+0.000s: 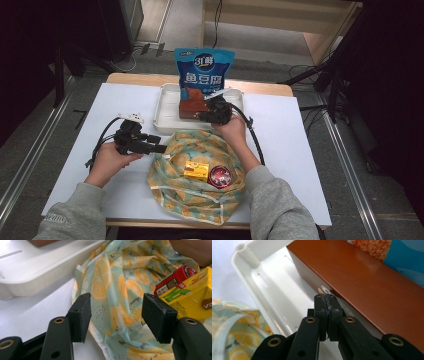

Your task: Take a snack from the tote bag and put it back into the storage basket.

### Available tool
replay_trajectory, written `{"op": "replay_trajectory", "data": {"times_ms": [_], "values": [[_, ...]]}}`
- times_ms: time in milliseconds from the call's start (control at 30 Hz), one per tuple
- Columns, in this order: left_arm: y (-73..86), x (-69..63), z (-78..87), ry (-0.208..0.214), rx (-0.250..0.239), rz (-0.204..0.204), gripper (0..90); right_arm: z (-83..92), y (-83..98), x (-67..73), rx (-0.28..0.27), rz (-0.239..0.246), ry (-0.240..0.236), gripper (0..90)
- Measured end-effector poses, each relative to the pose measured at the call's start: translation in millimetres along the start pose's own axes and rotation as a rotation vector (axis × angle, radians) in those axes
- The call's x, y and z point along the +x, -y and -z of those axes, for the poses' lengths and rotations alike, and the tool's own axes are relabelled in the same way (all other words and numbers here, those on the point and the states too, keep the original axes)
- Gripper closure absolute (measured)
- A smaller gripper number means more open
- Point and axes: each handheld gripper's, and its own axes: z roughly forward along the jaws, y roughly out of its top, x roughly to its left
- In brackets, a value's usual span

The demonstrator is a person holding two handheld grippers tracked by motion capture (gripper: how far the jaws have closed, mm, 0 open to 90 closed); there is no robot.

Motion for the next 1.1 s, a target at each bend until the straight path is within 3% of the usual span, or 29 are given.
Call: {"op": "replay_trajectory", "data": {"times_ms": [567,800,1100], "values": [[0.4,0.0,-0.6,0.009,0.0,0.003,41.4,-8.4,-4.9,-14.1,-0.001,-0.035,0.042,90.0],[0.3,-1.0,-0.8,0.007,0.001,-0.001,41.5,-9.0,-3.1,-15.4,-0.007,-0.042,0.019,89.0],[0.1,-1.0,2.0,0.005,-0.005,0.001,41.2,4.6,-1.1,-13.0,-0.015,-0.064,-0.038,75.1]]}}
